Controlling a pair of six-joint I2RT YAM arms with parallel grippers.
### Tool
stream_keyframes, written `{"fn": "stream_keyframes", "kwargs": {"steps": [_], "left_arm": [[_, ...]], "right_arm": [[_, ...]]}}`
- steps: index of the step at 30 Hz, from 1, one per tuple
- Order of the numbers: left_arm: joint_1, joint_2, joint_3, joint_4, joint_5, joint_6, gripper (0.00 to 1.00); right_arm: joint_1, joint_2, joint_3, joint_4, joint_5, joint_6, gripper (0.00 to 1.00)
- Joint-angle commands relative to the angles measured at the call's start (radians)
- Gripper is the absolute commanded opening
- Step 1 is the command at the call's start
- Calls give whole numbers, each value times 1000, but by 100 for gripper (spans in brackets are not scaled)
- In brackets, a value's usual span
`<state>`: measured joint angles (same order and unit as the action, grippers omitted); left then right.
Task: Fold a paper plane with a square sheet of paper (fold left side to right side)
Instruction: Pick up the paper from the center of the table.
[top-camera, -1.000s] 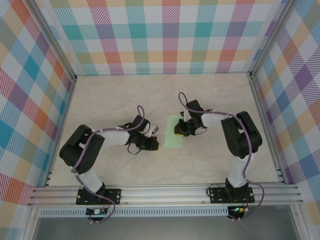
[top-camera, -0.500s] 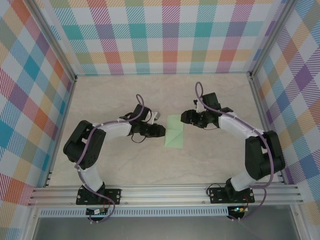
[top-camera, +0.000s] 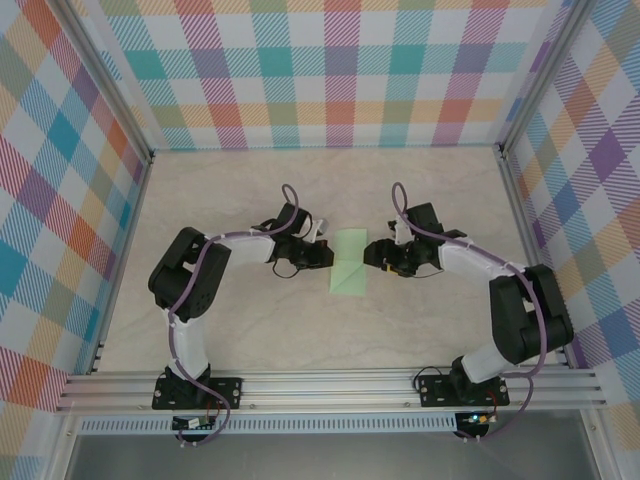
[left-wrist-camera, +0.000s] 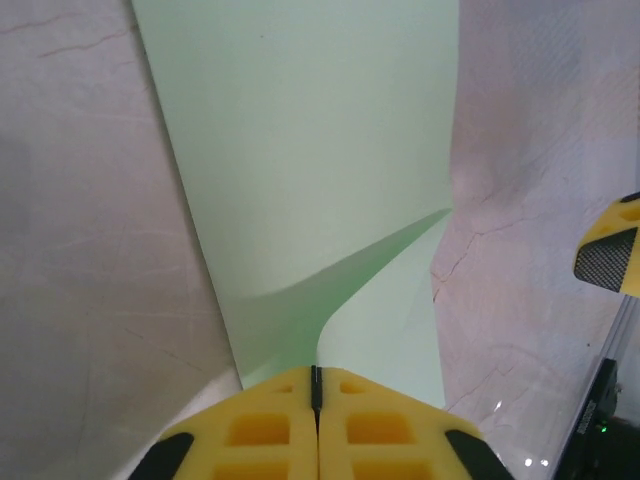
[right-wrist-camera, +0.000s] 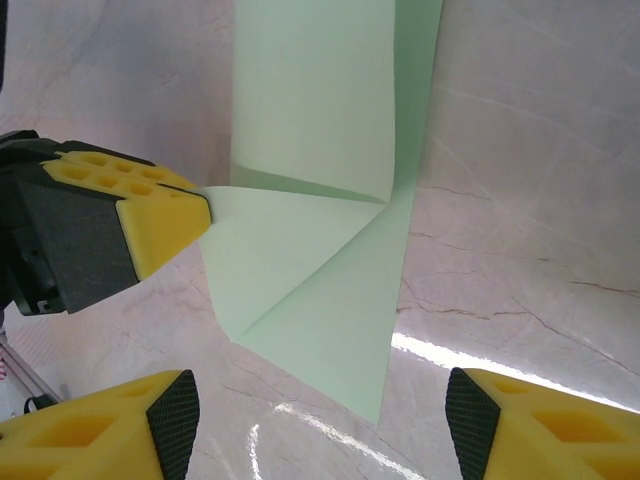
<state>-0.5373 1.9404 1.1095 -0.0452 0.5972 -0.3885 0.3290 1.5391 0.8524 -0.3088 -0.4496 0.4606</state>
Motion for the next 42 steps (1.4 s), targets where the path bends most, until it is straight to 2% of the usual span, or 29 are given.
{"fn": "stream_keyframes", "kwargs": {"steps": [1,6,14,24,29,31,35,38,42], "left_arm": [[24,-42,-16,13,-4,7,0],[42,-78,-54,21,-11,9,0],[45,-80,-59,30,-3,2,2],[45,-69,-54,31,-3,6,2],[45,-73,-57,30,-4,6,2],[45,-72,-56,30,-4,8,2],[46,-69,-55,34,-2,7,2],[45,-67,-56,37,-1,6,2],[45,-70,-57,37,2,5,2]], "right_arm": [[5,48,4,58,-79,35,70],[17,135,35,134,-136,97,73],[60,239,132,177,-170,126,68],[62,181,135,138,-128,117,69],[53,97,121,48,-11,81,73],[40,63,96,51,-1,86,75],[44,94,91,100,-95,119,77],[63,163,119,116,-115,144,75],[80,233,164,146,-146,159,67]]}}
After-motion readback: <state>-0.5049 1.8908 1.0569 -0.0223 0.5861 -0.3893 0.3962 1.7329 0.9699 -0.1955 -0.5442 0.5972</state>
